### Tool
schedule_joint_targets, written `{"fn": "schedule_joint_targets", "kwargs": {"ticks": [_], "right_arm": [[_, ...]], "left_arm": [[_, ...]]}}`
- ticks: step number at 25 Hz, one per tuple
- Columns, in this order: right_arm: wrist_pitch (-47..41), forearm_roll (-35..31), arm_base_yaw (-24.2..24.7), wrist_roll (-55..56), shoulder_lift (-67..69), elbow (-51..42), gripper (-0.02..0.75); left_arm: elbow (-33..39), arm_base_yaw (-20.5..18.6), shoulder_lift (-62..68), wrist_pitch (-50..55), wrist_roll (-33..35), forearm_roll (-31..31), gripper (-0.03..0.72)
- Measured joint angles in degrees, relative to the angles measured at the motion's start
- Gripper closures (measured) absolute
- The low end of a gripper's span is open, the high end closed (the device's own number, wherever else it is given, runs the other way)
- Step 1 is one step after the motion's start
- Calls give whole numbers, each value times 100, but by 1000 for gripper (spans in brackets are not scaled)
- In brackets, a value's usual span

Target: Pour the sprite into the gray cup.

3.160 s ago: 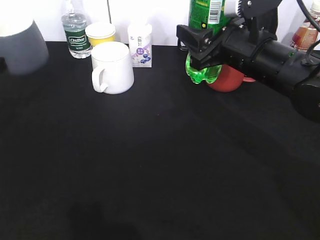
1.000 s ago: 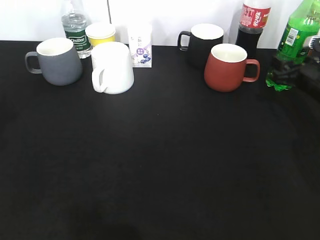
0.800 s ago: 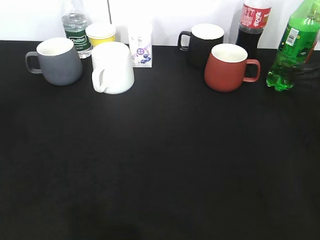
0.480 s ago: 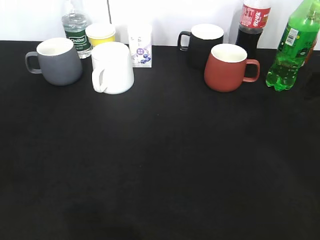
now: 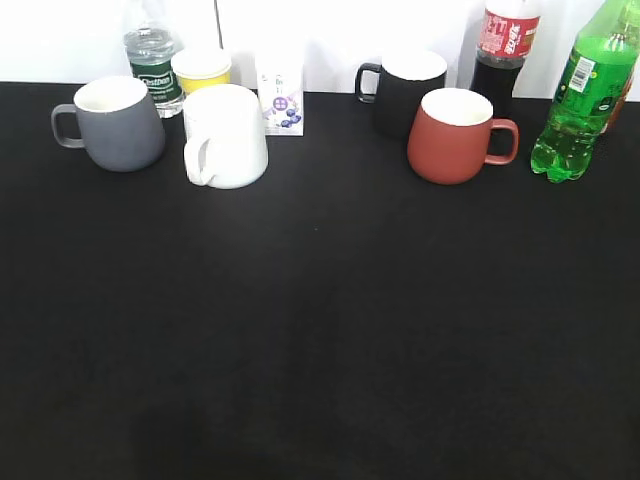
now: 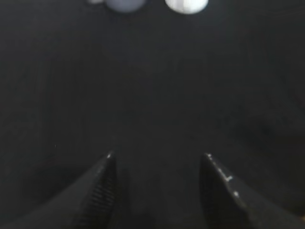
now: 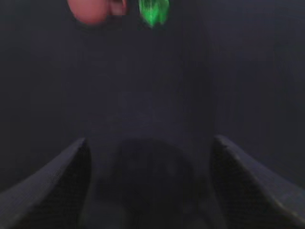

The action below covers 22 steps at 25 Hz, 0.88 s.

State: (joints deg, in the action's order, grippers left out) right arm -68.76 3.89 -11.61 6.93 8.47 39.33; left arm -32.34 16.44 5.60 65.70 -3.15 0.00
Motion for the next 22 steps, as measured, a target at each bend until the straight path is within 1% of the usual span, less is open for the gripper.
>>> {"fn": "schedule_joint_targets", "kwargs": {"ticks": [2, 4, 15, 16, 17, 19, 20, 21, 22], "right_arm": [[409, 20, 0, 0, -340, -741, 152], [784, 20, 0, -19, -370, -1032, 152], [891, -3, 0, -67, -370, -1039, 152], [904, -5, 76, -67, -411, -1039, 152], [904, -5, 379, -67, -506, -1039, 152], [910, -5, 1154, -67, -743, -1039, 152], [904, -5, 1436, -67, -860, -1039, 152], [904, -5, 1534, -67, -877, -1039, 152], [904, -17, 1547, -67, -889, -1039, 152]], "left_arm": [[233, 0, 2, -409, 0, 63, 263], [258, 0, 2, -448, 0, 53, 263], [270, -19, 19, -466, 4, 35, 263], [270, -141, -65, -466, 4, 40, 263], [270, -352, -155, -466, 4, 40, 263], [270, -933, -382, -466, 4, 46, 263], [270, -1167, -464, -466, 4, 46, 263], [275, -1334, -570, -474, 4, 46, 263], [275, -1409, -595, -467, 4, 53, 263]]}}
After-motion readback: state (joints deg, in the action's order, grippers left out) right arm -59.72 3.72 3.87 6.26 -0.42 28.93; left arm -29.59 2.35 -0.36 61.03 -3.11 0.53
